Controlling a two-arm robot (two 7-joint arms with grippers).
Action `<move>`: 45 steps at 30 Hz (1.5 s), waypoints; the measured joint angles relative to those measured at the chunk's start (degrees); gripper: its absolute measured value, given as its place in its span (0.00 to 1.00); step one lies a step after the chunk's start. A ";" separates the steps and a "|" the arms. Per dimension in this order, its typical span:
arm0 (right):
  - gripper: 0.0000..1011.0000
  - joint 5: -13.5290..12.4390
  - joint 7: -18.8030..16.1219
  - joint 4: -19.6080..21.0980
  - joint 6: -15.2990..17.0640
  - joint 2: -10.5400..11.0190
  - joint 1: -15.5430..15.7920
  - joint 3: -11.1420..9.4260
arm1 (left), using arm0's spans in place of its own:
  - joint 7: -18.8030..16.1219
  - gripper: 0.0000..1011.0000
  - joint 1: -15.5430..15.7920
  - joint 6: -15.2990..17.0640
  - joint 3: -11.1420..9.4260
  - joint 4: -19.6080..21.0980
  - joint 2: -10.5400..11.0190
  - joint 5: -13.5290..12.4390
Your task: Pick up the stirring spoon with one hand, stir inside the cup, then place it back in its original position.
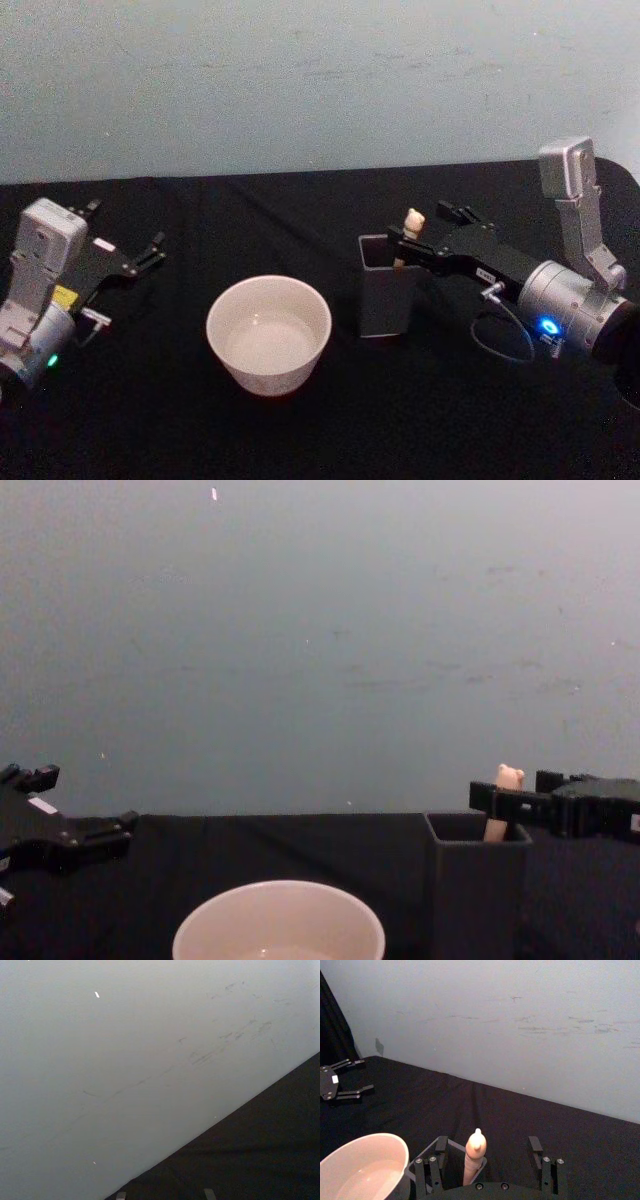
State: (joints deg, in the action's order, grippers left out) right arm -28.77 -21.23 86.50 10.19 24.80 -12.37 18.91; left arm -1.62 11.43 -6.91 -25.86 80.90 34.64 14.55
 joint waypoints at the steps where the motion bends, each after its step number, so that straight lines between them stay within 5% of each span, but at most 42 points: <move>1: 0.99 0.00 0.00 0.00 0.00 0.00 0.00 0.00 | 0.00 0.99 0.00 0.00 0.00 0.00 0.00 0.00; 13: 0.97 0.06 0.02 -0.06 -0.14 -0.05 -0.04 0.00 | 0.00 0.99 0.00 0.00 0.00 0.00 0.00 0.00; 26: 0.64 0.11 0.02 -0.09 -0.21 -0.08 -0.08 0.00 | 0.00 0.99 0.00 0.00 0.00 0.00 0.00 0.00; 37: 0.26 0.12 0.02 -0.09 -0.25 -0.08 -0.08 0.00 | 0.00 0.99 0.00 0.00 0.00 0.00 0.00 0.00; 45: 0.21 0.12 0.02 -0.09 -0.25 -0.08 -0.08 0.00 | 0.00 0.99 0.00 0.00 0.00 0.00 0.00 0.00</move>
State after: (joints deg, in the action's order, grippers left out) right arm -28.65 -21.21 86.42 9.94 24.72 -12.45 18.91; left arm -1.62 11.43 -6.91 -25.86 80.90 34.65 14.55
